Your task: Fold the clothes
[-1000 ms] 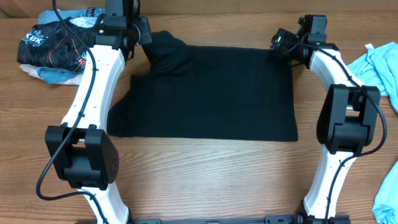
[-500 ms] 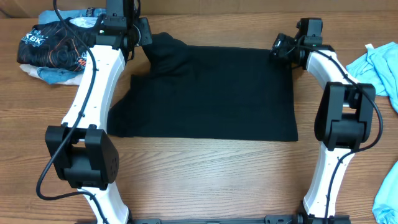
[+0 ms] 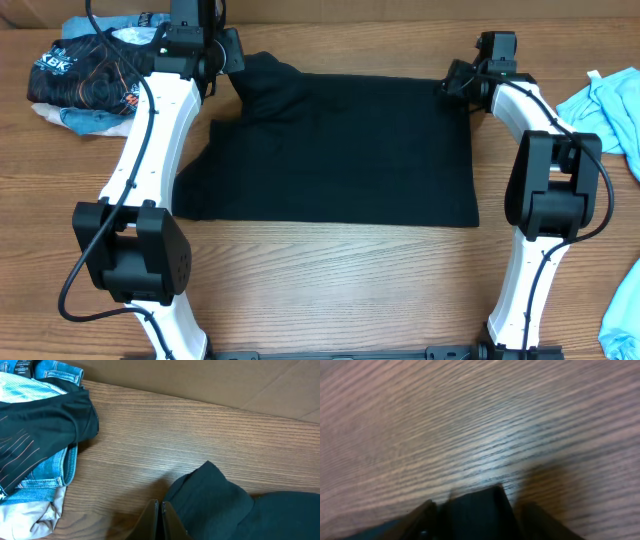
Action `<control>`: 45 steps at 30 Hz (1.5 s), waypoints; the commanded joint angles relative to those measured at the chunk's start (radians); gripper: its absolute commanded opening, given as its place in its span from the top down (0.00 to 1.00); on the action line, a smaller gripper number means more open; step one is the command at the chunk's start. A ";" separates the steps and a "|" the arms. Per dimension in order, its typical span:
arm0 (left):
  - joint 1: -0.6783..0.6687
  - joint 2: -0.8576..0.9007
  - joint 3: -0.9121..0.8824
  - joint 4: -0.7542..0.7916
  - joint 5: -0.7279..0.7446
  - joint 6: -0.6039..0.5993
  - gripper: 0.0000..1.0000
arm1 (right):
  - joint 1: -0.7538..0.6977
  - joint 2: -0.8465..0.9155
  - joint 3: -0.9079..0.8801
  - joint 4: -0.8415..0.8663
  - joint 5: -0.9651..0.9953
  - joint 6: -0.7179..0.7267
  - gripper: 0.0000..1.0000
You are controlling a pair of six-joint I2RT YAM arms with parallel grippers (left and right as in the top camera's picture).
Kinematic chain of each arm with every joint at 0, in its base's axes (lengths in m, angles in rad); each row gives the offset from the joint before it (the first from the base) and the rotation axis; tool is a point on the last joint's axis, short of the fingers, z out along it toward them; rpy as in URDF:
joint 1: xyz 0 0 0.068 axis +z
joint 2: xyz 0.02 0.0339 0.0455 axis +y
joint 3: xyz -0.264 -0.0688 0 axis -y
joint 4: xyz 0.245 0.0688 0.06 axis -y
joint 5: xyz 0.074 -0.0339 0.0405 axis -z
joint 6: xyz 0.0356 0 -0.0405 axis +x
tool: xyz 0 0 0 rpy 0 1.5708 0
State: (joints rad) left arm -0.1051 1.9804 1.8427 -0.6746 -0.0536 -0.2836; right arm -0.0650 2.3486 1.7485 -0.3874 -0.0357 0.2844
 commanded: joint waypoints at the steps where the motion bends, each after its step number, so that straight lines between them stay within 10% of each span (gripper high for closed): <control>1: -0.003 -0.019 0.017 0.000 0.002 0.014 0.96 | 0.000 0.019 0.027 0.001 0.017 0.003 0.57; 11: -0.003 -0.019 0.017 0.004 0.001 0.014 0.96 | 0.000 0.018 0.035 -0.010 0.023 0.008 0.96; 45: 0.030 -0.027 0.019 -0.266 -0.002 -0.052 0.96 | -0.005 -0.173 0.245 -0.616 0.069 0.136 0.96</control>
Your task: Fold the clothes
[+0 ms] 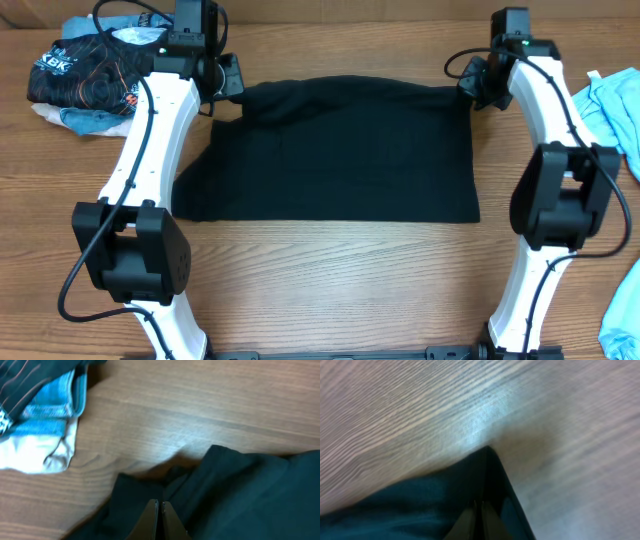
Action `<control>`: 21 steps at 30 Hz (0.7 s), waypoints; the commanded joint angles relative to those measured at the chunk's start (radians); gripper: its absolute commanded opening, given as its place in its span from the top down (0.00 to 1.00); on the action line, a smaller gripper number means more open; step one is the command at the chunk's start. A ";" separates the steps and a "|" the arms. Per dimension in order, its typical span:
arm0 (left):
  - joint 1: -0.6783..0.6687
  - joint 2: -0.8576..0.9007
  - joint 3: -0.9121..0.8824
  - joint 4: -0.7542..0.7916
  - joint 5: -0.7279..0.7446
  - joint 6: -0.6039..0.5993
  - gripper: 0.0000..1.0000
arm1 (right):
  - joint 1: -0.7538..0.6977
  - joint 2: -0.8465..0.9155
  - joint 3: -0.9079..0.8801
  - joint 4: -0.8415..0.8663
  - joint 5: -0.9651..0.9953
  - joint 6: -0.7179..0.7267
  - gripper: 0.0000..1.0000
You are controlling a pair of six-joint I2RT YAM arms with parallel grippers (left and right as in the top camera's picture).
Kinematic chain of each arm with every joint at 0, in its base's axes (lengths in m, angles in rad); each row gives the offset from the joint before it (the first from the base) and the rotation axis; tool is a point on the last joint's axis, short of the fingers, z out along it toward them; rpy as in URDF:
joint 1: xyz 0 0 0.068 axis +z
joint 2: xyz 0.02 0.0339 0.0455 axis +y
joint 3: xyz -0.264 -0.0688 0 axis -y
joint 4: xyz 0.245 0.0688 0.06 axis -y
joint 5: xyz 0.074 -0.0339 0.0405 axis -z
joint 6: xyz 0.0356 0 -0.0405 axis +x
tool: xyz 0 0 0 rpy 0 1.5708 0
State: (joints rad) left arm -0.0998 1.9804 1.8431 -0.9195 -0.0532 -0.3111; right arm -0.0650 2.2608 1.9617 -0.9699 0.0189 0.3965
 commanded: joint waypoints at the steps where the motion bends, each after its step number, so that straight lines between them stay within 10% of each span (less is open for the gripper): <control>1: 0.044 -0.027 0.019 -0.061 -0.004 -0.038 0.96 | -0.005 -0.088 0.032 -0.087 0.015 0.024 0.96; 21: 0.191 -0.026 0.019 -0.307 0.004 -0.058 0.96 | -0.029 -0.088 0.026 -0.327 0.116 0.110 0.96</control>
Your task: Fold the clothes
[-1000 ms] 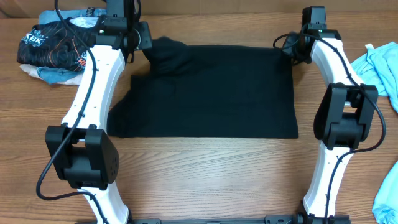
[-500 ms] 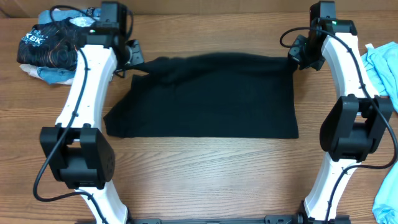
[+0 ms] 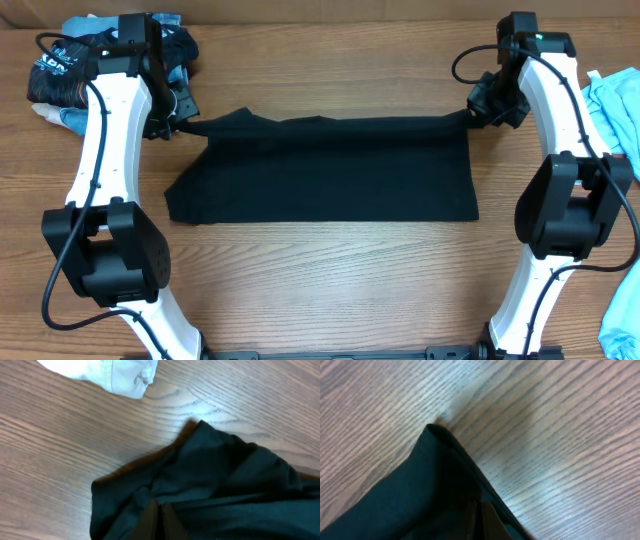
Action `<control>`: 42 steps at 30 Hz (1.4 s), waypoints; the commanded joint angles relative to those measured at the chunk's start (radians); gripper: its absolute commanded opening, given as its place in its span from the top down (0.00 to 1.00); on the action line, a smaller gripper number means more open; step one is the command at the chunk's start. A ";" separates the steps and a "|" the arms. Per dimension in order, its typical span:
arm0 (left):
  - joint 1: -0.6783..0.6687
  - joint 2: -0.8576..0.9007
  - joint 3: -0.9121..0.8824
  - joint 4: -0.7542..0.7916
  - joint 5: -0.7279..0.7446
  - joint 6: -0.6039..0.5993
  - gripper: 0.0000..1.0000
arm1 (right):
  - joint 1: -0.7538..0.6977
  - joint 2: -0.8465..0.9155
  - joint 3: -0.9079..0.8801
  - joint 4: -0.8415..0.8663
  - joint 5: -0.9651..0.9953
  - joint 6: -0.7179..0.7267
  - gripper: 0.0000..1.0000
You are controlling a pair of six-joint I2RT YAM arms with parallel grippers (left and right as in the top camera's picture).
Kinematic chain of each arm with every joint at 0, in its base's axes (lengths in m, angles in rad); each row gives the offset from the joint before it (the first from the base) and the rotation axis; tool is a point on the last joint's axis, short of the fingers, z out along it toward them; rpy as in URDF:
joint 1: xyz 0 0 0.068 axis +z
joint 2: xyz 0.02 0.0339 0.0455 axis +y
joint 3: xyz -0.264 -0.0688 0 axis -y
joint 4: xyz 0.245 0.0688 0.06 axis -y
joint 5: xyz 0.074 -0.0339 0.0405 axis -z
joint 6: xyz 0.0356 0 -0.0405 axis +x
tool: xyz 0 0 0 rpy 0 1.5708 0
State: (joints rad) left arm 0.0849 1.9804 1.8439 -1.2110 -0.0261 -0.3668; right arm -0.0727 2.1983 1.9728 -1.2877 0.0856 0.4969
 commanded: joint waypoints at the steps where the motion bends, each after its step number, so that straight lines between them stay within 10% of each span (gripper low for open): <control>1: 0.006 -0.026 0.018 -0.025 -0.024 -0.002 0.95 | -0.021 -0.026 0.015 -0.016 0.049 0.010 0.96; 7: 0.006 -0.026 0.018 -0.105 -0.026 0.008 0.96 | -0.021 -0.026 0.015 -0.074 0.049 0.029 0.96; 10: 0.006 -0.026 0.018 -0.134 -0.026 0.008 0.78 | -0.021 -0.026 0.015 -0.090 0.049 0.027 0.96; 22: 0.006 -0.026 0.018 -0.179 0.037 0.040 0.58 | -0.021 -0.026 0.015 -0.155 0.045 0.026 0.13; 26: -0.007 -0.026 0.018 -0.122 0.291 0.172 0.54 | -0.021 -0.026 0.015 -0.148 0.013 -0.003 0.08; 29: -0.050 -0.026 0.018 -0.085 0.355 0.241 0.33 | -0.021 -0.025 0.015 -0.127 -0.062 -0.071 0.06; 34: -0.178 -0.022 0.018 -0.040 0.177 0.365 0.00 | -0.021 -0.025 0.015 -0.108 -0.103 -0.086 0.03; 42: -0.325 -0.021 0.013 0.145 -0.034 0.436 0.00 | -0.021 -0.025 0.015 -0.105 -0.106 -0.113 0.00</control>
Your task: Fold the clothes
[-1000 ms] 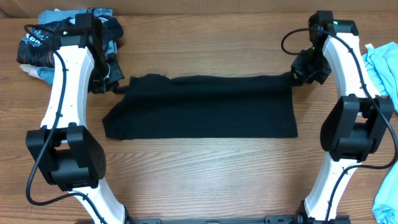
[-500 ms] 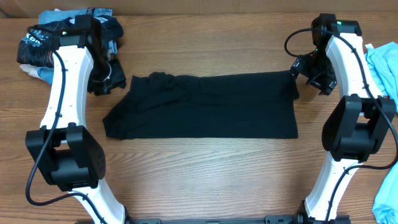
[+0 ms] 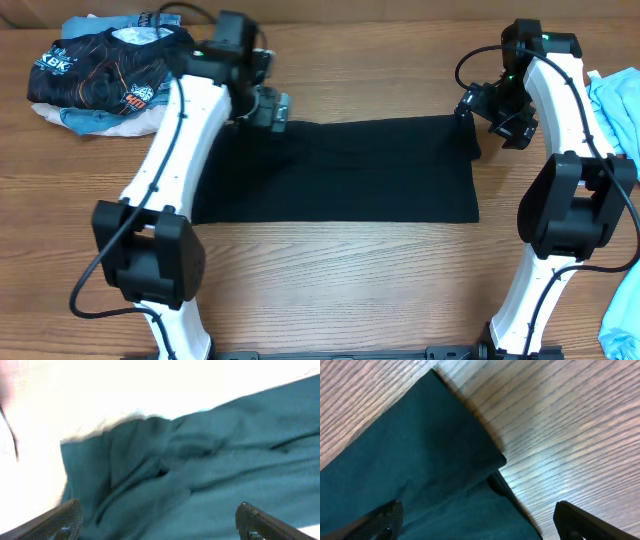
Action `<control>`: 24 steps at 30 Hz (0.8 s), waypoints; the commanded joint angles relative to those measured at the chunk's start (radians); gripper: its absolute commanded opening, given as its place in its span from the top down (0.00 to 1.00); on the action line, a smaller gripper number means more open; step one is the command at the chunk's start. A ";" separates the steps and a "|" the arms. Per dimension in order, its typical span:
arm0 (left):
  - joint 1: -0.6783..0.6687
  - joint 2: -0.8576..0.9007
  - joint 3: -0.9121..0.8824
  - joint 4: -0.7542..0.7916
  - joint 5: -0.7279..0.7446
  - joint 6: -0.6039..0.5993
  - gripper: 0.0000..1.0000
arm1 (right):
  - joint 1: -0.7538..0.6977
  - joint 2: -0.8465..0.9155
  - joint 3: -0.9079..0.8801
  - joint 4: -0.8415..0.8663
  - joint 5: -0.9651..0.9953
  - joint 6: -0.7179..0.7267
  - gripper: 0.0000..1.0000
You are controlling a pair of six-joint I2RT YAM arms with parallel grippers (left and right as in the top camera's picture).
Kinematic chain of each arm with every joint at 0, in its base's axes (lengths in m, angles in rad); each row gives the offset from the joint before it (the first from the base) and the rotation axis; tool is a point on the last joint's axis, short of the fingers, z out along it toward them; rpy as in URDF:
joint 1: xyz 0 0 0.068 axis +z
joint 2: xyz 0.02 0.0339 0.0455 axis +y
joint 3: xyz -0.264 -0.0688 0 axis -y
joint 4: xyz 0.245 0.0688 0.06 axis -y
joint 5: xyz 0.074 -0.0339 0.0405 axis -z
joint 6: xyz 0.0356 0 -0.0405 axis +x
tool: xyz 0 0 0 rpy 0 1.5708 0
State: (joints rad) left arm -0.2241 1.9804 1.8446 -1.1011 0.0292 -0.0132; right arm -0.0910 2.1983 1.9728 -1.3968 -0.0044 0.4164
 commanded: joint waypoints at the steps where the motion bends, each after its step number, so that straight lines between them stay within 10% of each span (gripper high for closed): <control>1: -0.020 -0.018 0.011 0.051 -0.089 0.093 0.01 | -0.003 -0.025 0.015 0.003 -0.016 -0.042 0.00; 24: -0.034 0.158 0.009 0.005 0.060 0.321 0.05 | -0.003 -0.025 0.015 0.031 -0.017 -0.058 0.00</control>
State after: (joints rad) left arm -0.2493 2.1426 1.8446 -1.0878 0.0547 0.2565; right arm -0.0914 2.1983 1.9728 -1.3697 -0.0193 0.3653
